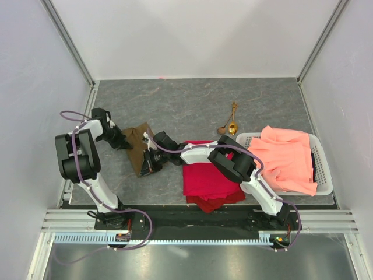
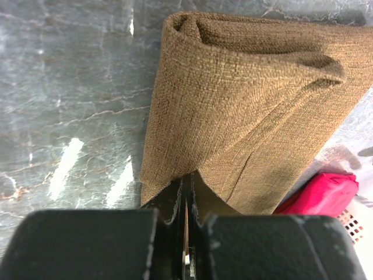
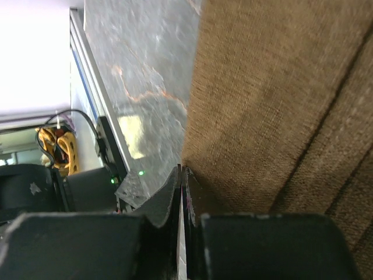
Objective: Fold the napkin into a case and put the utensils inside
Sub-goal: Smooth out the 2/3-rectangle-folded napkin at the center of the board, then pick up the 2/3-rectangle-folded napkin from the center of the board.
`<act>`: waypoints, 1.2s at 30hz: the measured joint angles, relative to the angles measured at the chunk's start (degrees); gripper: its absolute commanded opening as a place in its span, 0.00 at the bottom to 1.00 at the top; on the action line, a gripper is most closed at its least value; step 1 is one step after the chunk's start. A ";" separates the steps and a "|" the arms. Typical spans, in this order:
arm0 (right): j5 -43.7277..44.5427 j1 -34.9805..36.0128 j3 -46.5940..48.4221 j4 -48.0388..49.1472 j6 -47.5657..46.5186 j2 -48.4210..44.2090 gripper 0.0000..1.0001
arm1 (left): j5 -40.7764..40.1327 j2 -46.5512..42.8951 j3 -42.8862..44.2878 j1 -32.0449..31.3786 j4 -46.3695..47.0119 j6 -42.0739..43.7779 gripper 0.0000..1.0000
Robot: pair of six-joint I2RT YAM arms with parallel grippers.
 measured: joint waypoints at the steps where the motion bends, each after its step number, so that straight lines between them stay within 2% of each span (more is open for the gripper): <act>1: -0.26 0.04 -0.17 0.04 0.04 0.26 0.07 | -0.15 -0.39 -0.35 0.00 0.20 0.02 0.06; 2: -0.42 0.09 -0.15 0.17 0.02 0.37 0.08 | -0.35 -0.92 -0.83 0.00 0.39 0.07 0.08; 3: -0.42 0.09 -0.15 0.26 -0.04 0.37 0.09 | -0.42 -1.31 -1.07 0.00 0.46 0.20 0.17; 4: -0.46 0.09 -0.15 0.28 -0.09 0.37 0.10 | -0.44 -1.95 -1.46 -0.02 0.55 0.37 0.21; 7: -0.83 -0.09 -0.15 0.33 -0.52 0.28 0.20 | -0.63 -6.71 -3.15 -0.02 0.52 0.92 0.31; 8: -0.85 -0.22 -0.17 0.17 -0.72 0.07 0.25 | -0.68 -8.59 -3.50 -0.02 0.39 1.09 0.35; 10: -0.59 -0.55 -1.09 -0.66 -1.40 -1.18 0.31 | -0.68 -14.01 -4.52 -0.07 0.87 1.14 0.38; 11: -0.42 -0.85 -1.95 -1.46 -1.86 -2.36 0.37 | -0.52 -17.64 -5.27 -0.17 1.25 1.14 0.39; 15: 0.61 -4.09 -4.72 -4.76 -4.24 -8.04 0.48 | -0.37 -27.93 -7.45 -1.92 2.25 1.11 0.42; 17: 1.29 -6.82 -5.60 -6.16 -5.88 -10.99 0.50 | -1.03 -32.28 -8.74 -4.35 2.34 1.01 0.49; 19: 1.75 -9.70 -6.16 -7.19 -7.21 -13.16 0.53 | -2.69 -35.78 -10.12 -7.98 2.43 0.48 0.52; 23: 4.68 -15.67 -7.96 -11.32 -10.08 -17.38 0.62 | -12.37 -40.46 -12.04 -22.93 2.62 -2.25 0.54; 25: 6.97 -17.86 -8.31 -14.29 -11.30 -18.95 0.68 | -16.79 -40.26 -12.55 -29.22 2.93 -3.85 0.54; 29: 11.37 -21.40 -8.57 -20.48 -13.94 -22.08 0.71 | -25.79 -35.98 -12.90 -38.10 2.93 -7.72 0.54; 33: 14.29 -24.92 -11.39 -23.76 -15.74 -26.23 0.72 | -32.76 -27.78 -11.61 -45.55 1.53 -12.96 0.55; 36: 15.58 -27.17 -13.35 -25.22 -16.83 -28.76 0.73 | -36.65 -19.87 -7.08 -49.79 -1.03 -17.33 0.54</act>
